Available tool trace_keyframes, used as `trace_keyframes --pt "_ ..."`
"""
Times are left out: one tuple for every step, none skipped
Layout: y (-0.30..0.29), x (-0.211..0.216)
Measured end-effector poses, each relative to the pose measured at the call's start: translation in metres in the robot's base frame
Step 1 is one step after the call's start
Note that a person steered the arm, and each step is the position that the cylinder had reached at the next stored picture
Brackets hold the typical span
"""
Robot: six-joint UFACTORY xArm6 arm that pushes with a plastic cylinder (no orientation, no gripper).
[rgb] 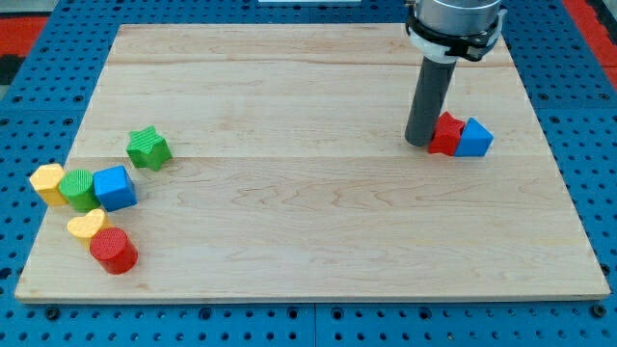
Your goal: Nudge the yellow hexagon up a bit
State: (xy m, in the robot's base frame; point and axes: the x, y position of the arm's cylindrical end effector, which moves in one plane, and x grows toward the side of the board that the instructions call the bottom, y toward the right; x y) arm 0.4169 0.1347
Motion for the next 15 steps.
trace_keyframes --pt "0.007 0.000" --pt "-0.015 0.013" --pt "-0.051 0.029" --pt "-0.069 0.038" --pt "-0.083 0.041" --pt "-0.083 0.041" --pt "-0.083 0.049" --pt "-0.082 0.105" --pt "-0.083 0.140" --pt "-0.092 0.140" --pt "-0.098 0.140" --pt "-0.146 0.160" --pt "-0.214 0.173" --pt "-0.287 0.181" --pt "-0.342 0.199"
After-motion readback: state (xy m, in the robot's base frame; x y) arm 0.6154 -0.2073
